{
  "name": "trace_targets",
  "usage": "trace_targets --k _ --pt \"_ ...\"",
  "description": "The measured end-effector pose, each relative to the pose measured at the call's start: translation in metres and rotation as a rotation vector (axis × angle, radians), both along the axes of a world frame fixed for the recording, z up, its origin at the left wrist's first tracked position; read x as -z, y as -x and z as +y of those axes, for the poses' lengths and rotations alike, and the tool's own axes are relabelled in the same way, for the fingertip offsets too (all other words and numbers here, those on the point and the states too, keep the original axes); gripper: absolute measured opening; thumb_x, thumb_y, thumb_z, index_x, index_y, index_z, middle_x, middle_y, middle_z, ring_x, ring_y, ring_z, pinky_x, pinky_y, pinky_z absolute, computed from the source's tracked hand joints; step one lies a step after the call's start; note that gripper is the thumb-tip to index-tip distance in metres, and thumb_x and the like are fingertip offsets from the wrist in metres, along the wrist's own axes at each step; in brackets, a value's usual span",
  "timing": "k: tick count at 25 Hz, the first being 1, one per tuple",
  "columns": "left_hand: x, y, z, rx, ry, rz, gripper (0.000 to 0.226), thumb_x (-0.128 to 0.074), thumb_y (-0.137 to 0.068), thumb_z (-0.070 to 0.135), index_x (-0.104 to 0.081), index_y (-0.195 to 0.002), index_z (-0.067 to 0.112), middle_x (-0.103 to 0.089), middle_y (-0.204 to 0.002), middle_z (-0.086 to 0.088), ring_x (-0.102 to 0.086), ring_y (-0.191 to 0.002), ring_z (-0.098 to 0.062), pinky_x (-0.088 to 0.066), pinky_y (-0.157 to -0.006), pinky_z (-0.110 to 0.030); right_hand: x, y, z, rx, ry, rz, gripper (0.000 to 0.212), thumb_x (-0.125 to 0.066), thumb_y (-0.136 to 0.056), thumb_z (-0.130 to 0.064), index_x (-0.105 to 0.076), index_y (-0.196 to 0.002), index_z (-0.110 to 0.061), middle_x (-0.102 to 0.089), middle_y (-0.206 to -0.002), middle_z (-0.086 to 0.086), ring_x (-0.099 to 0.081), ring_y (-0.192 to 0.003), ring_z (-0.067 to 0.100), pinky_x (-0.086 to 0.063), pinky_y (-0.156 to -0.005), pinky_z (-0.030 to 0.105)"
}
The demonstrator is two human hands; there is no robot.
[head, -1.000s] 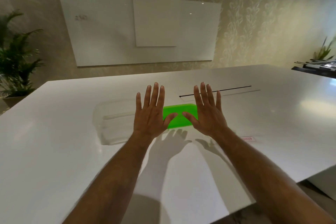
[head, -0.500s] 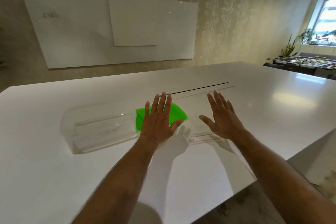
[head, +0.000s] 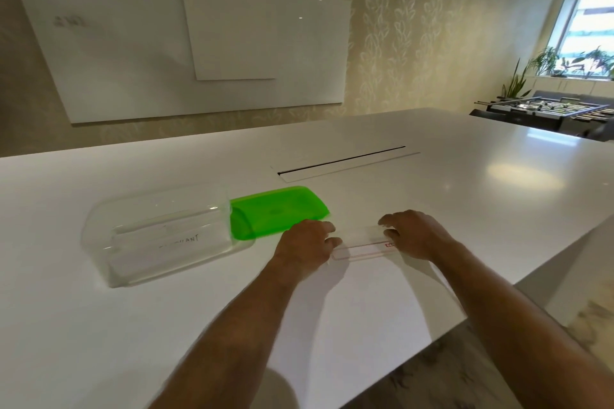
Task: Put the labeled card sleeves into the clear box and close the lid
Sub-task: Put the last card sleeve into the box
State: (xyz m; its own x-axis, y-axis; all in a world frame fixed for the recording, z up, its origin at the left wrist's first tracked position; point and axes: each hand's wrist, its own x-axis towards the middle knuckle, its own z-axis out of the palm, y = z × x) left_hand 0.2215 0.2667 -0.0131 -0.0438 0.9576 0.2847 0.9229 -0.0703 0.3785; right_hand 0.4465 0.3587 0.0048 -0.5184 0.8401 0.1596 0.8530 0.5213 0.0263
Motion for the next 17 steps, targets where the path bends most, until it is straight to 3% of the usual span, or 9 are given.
trace_targets --k 3,7,10,14,17 --pt "-0.001 -0.002 -0.001 -0.017 -0.032 0.045 0.029 -0.057 -0.095 0.036 -0.07 -0.114 0.018 -0.072 -0.114 -0.009 -0.061 -0.112 -0.029 -0.049 -0.092 -0.037 -0.002 0.001 -0.001 -0.005 -0.04 -0.029 0.023 -0.045 -0.097 -0.025 -0.064 -0.11 -0.026 -0.071 -0.103 0.004 -0.064 -0.093 0.028 -0.052 -0.079 0.036" --pt "-0.003 0.001 -0.003 -0.015 -0.09 0.081 0.024 -0.056 -0.094 0.034 -0.071 -0.096 0.014 -0.073 -0.099 -0.009 -0.063 -0.101 -0.031 -0.051 -0.082 -0.038 -0.003 0.004 -0.004 -0.018 -0.122 -0.07 0.023 -0.046 -0.095 -0.025 -0.065 -0.108 -0.027 -0.071 -0.097 0.001 -0.064 -0.09 0.026 -0.05 -0.075 0.034" --pt "-0.004 0.006 -0.006 -0.038 -0.169 0.147 0.025 -0.056 -0.093 0.035 -0.068 -0.088 0.013 -0.071 -0.094 -0.007 -0.061 -0.097 -0.029 -0.049 -0.075 -0.036 -0.002 0.008 -0.011 -0.105 -0.348 -0.032 0.021 -0.057 -0.087 -0.019 -0.069 -0.104 -0.024 -0.073 -0.092 0.0 -0.068 -0.09 0.024 -0.051 -0.069 0.032" --pt "-0.016 0.014 -0.01 -0.01 -0.334 0.366 0.022 -0.055 -0.094 0.03 -0.072 -0.095 0.015 -0.07 -0.093 -0.004 -0.059 -0.093 -0.029 -0.047 -0.07 -0.037 0.003 0.015 -0.018 -0.334 -0.726 0.176 0.025 -0.081 -0.063 -0.003 -0.076 -0.087 -0.009 -0.077 -0.079 0.006 -0.074 -0.071 0.026 -0.058 -0.054 0.033" --pt "-0.03 0.013 -0.017 0.017 -0.393 0.543 0.005 -0.074 -0.074 0.015 -0.073 -0.079 0.016 -0.069 -0.075 -0.001 -0.062 -0.072 -0.027 -0.047 -0.056 -0.032 0.002 0.031 -0.023 -0.427 -0.833 0.246 0.024 -0.081 -0.064 -0.002 -0.077 -0.087 -0.005 -0.078 -0.083 0.008 -0.075 -0.073 0.024 -0.059 -0.055 0.033"
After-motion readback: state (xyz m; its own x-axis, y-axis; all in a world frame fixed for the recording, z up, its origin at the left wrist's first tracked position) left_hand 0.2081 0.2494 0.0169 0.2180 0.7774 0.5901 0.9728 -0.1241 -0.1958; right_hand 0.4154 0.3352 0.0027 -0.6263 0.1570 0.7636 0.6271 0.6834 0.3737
